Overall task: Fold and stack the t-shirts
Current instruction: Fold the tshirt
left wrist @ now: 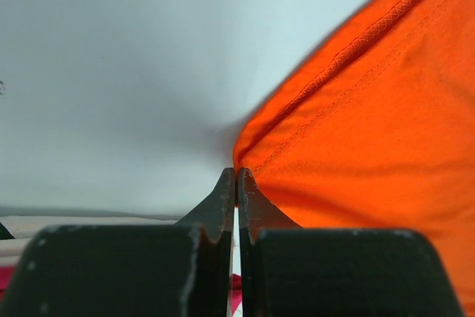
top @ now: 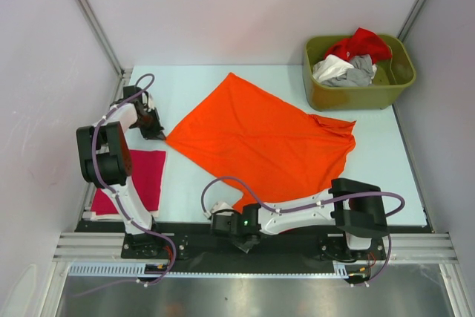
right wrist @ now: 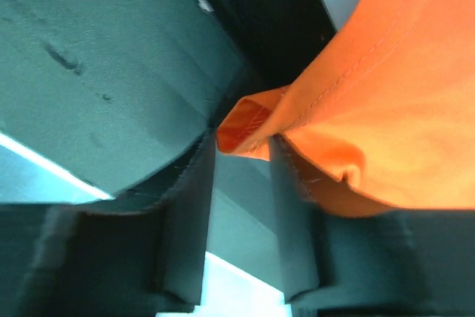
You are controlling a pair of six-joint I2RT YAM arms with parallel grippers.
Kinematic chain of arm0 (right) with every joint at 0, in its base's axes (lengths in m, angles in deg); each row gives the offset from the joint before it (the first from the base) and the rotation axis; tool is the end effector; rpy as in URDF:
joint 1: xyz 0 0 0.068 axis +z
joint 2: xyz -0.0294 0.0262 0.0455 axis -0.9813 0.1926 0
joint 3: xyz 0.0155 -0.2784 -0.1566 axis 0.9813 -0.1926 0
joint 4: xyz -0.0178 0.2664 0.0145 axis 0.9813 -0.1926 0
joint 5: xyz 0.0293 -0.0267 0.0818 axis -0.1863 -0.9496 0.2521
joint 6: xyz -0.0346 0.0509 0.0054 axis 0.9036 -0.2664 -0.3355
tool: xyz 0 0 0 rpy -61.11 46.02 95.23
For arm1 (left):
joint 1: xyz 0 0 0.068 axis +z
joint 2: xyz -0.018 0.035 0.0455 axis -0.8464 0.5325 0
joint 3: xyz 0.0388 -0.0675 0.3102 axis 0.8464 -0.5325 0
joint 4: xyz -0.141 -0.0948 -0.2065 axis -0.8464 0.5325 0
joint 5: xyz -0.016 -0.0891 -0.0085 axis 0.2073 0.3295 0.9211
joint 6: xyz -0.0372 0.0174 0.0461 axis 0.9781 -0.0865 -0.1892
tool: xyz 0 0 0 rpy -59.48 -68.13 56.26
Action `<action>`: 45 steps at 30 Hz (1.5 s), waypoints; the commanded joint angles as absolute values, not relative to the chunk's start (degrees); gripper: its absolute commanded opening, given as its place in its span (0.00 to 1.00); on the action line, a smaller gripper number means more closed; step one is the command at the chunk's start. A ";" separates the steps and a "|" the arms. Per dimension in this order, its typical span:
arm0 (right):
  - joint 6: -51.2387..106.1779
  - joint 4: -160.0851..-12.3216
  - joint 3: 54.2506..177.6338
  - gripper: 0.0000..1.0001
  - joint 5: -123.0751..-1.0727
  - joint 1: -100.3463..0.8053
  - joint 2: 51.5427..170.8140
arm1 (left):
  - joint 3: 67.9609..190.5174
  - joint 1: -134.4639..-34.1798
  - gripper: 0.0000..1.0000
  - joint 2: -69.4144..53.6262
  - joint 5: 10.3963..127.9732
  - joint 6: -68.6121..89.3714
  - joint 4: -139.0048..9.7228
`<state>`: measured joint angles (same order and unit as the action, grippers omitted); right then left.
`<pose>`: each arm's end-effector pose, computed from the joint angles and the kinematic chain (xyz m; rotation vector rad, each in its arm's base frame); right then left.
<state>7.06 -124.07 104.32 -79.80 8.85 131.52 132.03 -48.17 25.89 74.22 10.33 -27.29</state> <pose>0.0218 0.3467 0.1983 -1.4128 2.4836 0.1630 0.4021 0.0576 0.2049 -0.4516 2.7330 -0.3309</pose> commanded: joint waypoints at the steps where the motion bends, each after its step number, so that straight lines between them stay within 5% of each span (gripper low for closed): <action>1: 7.13 -123.31 105.61 0.32 -80.53 8.73 132.67 | 131.87 -47.45 0.00 23.40 75.34 10.49 -28.52; 6: 4.50 -126.64 104.91 0.17 -83.86 8.73 128.72 | 131.69 -47.45 0.00 23.84 75.60 10.67 -28.79; 9: 3.53 -128.76 105.78 0.00 -85.10 8.73 123.80 | 131.60 -47.45 0.00 23.93 75.60 10.75 -28.96; 20: 4.31 -139.04 108.78 0.00 -77.72 1.80 108.51 | 132.92 -47.36 0.00 23.22 77.44 12.68 -28.79; 32: 10.20 -139.13 101.31 0.00 -65.78 -24.54 93.39 | 138.36 -49.12 0.00 24.19 80.88 17.78 -28.26; 45: 22.41 -142.29 100.33 0.00 -54.78 -48.11 90.91 | 154.17 -51.66 0.00 31.57 80.08 21.47 -23.43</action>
<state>17.07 -140.74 99.35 -58.99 -44.31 91.46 149.58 -50.42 29.71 79.60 19.66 -24.65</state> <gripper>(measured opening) 0.015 0.009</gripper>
